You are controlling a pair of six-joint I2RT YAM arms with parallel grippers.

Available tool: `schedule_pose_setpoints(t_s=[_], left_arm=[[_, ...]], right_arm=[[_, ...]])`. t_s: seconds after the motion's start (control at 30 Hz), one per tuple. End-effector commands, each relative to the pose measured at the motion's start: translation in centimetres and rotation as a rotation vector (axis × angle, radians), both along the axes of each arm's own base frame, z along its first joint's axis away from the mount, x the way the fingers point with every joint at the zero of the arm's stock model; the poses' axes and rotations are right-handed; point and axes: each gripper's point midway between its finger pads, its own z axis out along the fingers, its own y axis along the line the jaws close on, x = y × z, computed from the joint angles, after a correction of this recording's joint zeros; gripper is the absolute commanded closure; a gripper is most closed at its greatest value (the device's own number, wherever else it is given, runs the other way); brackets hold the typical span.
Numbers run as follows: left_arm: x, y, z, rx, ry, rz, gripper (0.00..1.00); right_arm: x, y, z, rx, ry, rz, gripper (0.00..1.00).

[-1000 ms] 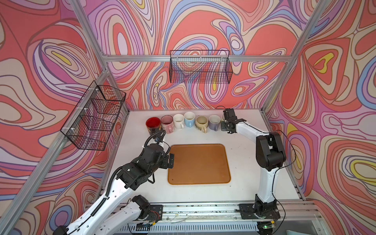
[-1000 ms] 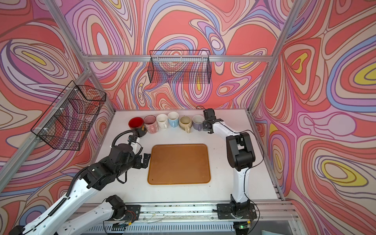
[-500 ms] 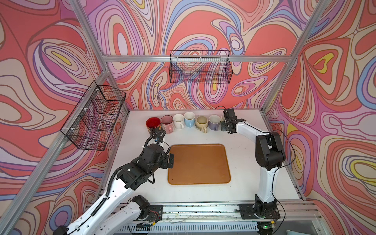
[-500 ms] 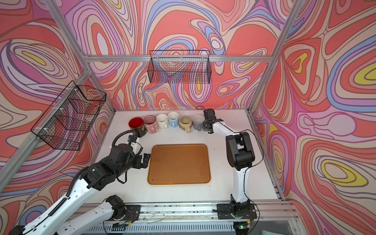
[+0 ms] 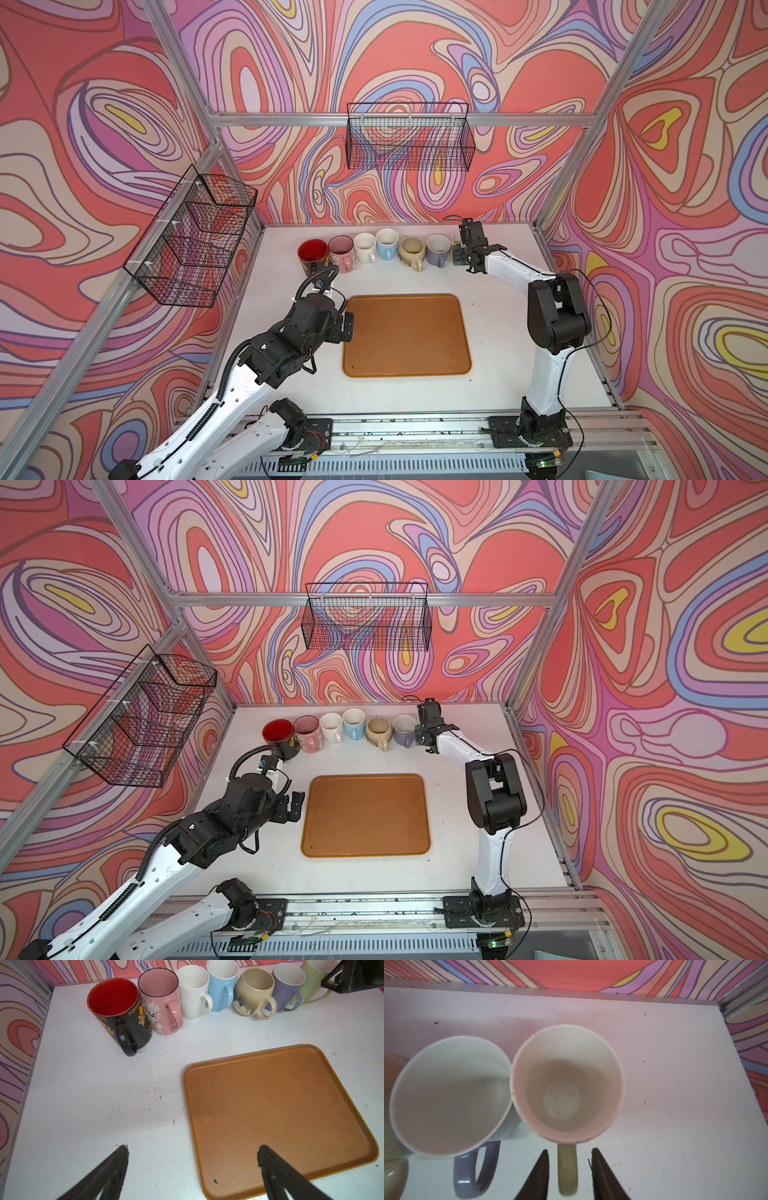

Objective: Turn the mug right side up
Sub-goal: Place the mug at the top-right of the table, then reset both arms

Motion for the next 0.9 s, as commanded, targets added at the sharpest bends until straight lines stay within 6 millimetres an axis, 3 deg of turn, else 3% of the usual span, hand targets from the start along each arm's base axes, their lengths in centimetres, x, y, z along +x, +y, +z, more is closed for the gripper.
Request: schedule_pose_setpoints(t_s=[0.0, 0.17, 0.4, 0.5, 0.63, 0.87], left_arm=[[1.1, 0.6, 2.3, 0.033, -0.071, 0.035, 0.0], [3.0, 0.3, 4.0, 0.051, -0.179, 0.044, 0.0], [5.8, 1.1, 3.7, 0.046, -0.283, 0.106, 0.0], [7.6, 1.9, 2.4, -0.041, -0.287, 0.14, 0.0], [10.2, 4.4, -0.3, -0.026, -0.259, 0.225, 0.0], [13.4, 9.0, -7.1, 0.126, -0.188, 0.315, 0.0]], right_arm=[[-0.8, -0.8, 3.6, 0.011, -0.082, -0.015, 0.6], [-4.0, -2.5, 6.4, 0.034, -0.181, -0.053, 0.55], [-9.7, -6.3, 7.0, 0.024, -0.345, -0.198, 0.45], [-11.7, -7.9, 7.1, 0.012, -0.451, -0.257, 0.38], [-13.9, -9.6, 6.4, -0.024, -0.583, -0.311, 0.11], [-14.7, -10.1, 1.6, -0.146, -0.559, -0.273, 0.05]])
